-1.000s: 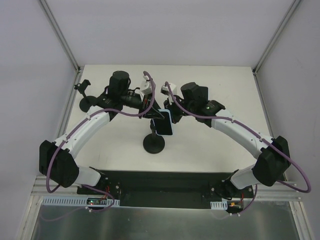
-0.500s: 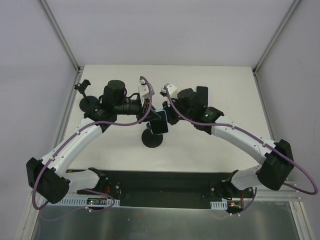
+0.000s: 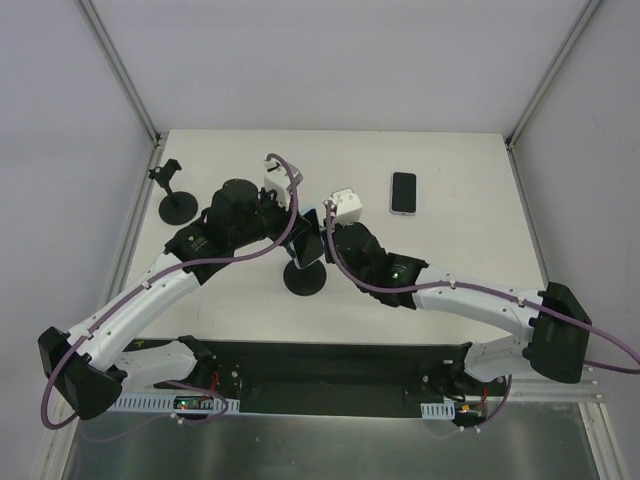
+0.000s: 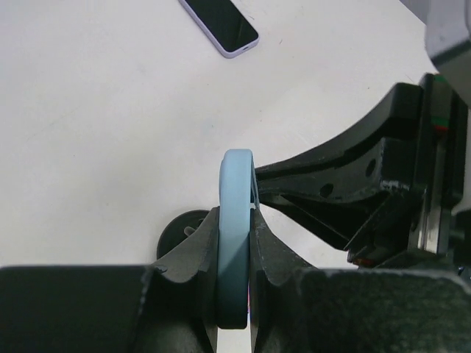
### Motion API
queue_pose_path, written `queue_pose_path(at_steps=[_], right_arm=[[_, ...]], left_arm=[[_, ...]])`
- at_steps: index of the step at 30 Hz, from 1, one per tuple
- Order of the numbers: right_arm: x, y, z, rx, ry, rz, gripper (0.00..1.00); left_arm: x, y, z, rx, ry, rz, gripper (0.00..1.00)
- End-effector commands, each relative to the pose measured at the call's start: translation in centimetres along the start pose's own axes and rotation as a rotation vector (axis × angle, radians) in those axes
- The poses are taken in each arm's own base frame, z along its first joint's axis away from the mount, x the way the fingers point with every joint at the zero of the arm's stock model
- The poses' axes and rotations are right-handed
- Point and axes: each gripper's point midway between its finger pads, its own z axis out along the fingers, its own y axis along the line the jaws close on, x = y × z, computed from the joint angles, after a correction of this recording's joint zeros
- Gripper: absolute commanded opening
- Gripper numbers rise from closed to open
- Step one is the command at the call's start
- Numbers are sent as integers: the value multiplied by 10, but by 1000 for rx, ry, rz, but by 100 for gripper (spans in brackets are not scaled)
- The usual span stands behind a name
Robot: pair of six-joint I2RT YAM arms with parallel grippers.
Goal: Place the phone on the phone stand
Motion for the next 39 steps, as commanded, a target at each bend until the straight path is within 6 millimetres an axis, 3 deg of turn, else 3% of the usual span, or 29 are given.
queue_pose_path(at_steps=[1,2,4,5,7,9,10,12,13,17,26,31,36,39], right_arm=[[-69,-18,-43,221,-259,136,0],[-73,1,-47,202,-254,105,0],[-75,10,-55,224,-244,62,0],[-71,25,-60,212,-236,5,0],[-80,34,-69,237,-256,-20,0],[-76,46,-76,227,-258,-38,0],[-74,49,-77,220,-255,-40,0],[-69,59,-83,183,-251,-34,0],[-65,61,-84,174,-246,-41,0],[-58,60,-89,157,-240,-41,0],[-65,72,-100,121,-193,-82,0],[-57,80,-117,-36,-137,-95,17],[-35,78,-131,-219,-88,-251,47],[-36,87,-147,-419,-56,-245,65]], left_arm=[[24,117,-16,-629,134,101,0],[23,116,-14,-644,143,133,0],[21,114,-8,-681,164,202,0],[20,112,-5,-669,160,199,0],[24,106,3,-624,150,172,0],[20,95,13,-535,102,142,0],[28,78,20,-412,97,138,0],[23,64,26,-317,48,127,0],[31,42,31,-165,54,112,0],[41,30,36,-60,32,63,0],[45,33,39,-63,66,86,0],[44,28,36,-29,59,116,0],[42,19,33,28,48,169,0],[42,14,32,64,37,194,0]])
